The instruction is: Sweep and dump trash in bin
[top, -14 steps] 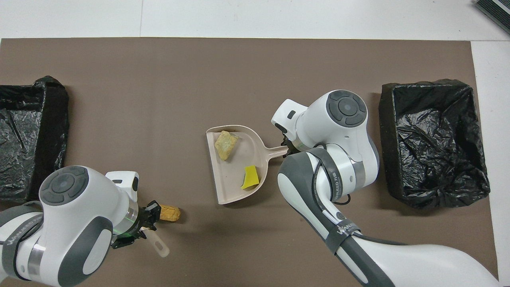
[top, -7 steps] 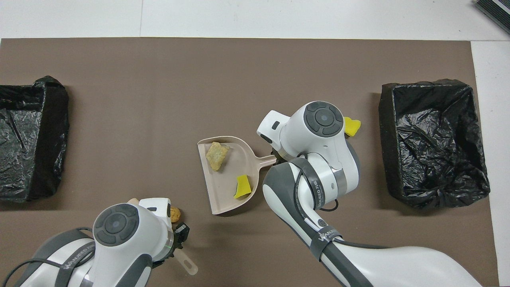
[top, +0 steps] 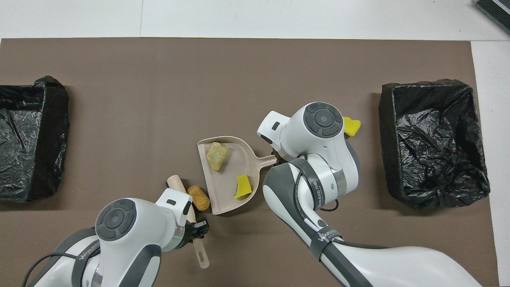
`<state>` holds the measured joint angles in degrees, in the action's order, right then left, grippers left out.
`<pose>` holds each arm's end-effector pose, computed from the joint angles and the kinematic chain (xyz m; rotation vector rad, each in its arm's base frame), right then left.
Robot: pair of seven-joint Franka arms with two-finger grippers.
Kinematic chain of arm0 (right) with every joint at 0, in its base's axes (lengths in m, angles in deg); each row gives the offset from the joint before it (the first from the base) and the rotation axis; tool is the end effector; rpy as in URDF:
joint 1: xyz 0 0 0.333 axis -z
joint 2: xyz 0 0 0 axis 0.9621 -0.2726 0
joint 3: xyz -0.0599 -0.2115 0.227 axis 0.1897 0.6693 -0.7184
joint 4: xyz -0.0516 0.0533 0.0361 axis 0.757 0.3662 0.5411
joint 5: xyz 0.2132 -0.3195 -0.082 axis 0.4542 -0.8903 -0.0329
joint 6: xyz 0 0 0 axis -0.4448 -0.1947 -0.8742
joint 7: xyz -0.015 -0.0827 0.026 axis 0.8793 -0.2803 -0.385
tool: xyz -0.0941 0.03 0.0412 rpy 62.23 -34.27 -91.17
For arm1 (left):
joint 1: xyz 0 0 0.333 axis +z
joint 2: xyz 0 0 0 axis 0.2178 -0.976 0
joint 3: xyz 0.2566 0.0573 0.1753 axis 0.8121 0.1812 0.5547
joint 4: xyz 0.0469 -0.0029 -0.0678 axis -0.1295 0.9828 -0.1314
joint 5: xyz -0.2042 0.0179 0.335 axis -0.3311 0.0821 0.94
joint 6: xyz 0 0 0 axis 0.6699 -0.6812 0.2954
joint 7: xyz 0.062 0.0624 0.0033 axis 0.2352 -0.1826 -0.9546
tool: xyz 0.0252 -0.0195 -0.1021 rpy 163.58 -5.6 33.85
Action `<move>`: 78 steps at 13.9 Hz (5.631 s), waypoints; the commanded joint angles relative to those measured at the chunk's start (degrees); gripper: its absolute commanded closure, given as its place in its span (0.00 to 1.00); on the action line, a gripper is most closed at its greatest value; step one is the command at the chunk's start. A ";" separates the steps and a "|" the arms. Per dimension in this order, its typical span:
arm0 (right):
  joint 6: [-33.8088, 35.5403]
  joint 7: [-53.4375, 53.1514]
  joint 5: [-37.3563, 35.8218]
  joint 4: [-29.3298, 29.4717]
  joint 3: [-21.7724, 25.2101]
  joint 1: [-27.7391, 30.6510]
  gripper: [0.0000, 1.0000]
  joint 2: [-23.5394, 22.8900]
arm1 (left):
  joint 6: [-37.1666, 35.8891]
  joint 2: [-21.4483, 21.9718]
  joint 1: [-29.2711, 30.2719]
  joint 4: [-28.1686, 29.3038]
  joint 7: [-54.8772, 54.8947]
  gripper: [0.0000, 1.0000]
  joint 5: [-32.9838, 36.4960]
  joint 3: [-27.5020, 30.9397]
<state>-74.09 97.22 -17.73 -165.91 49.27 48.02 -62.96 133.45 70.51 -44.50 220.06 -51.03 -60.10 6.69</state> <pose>0.5546 0.3016 0.3518 -1.9100 -2.2928 -0.0751 0.3421 -0.2500 0.3540 2.8951 0.4911 -0.3855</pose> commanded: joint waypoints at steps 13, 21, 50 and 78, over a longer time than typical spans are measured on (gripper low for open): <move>-1.61 0.17 0.13 -0.66 -0.32 1.37 1.00 0.69 | -7.40 4.23 0.81 -3.73 9.94 1.00 6.06 -0.49; -1.53 1.04 0.31 -0.48 -0.23 2.16 1.00 2.01 | -5.05 13.40 -6.56 7.88 -3.15 1.00 5.37 -10.78; 14.12 33.83 -3.01 6.55 1.17 53.31 1.00 12.56 | -10.57 -6.90 23.64 -20.30 15.29 0.00 14.84 -10.34; 26.16 -13.87 -42.78 10.16 -1.55 28.01 1.00 18.18 | -32.72 -16.14 40.62 -51.00 39.47 0.00 24.26 -10.08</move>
<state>-49.19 87.99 -64.00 -156.89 48.17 77.81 -44.20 101.51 54.69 -4.39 169.93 -11.83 -36.49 -2.94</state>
